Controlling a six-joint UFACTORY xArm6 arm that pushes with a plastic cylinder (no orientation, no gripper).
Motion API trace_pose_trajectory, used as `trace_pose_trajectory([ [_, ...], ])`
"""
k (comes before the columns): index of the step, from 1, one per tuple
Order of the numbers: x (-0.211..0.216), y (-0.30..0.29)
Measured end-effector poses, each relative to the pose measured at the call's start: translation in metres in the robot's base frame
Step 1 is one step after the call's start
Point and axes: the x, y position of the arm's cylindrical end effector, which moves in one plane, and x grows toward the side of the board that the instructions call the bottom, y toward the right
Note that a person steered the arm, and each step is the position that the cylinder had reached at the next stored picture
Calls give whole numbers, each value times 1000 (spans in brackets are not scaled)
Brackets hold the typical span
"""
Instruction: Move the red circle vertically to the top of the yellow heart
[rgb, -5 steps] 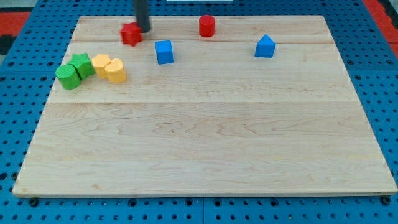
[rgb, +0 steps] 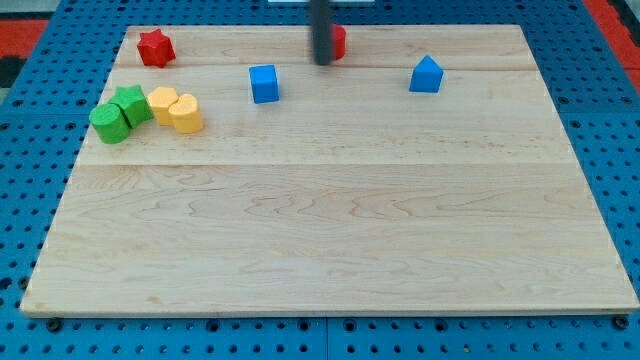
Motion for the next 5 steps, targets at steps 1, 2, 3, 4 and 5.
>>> trace_pose_trajectory([
  [1,-10,28],
  [2,-30,-36],
  [3,-31,-52],
  [4,-62,-14],
  [5,-55,-82],
])
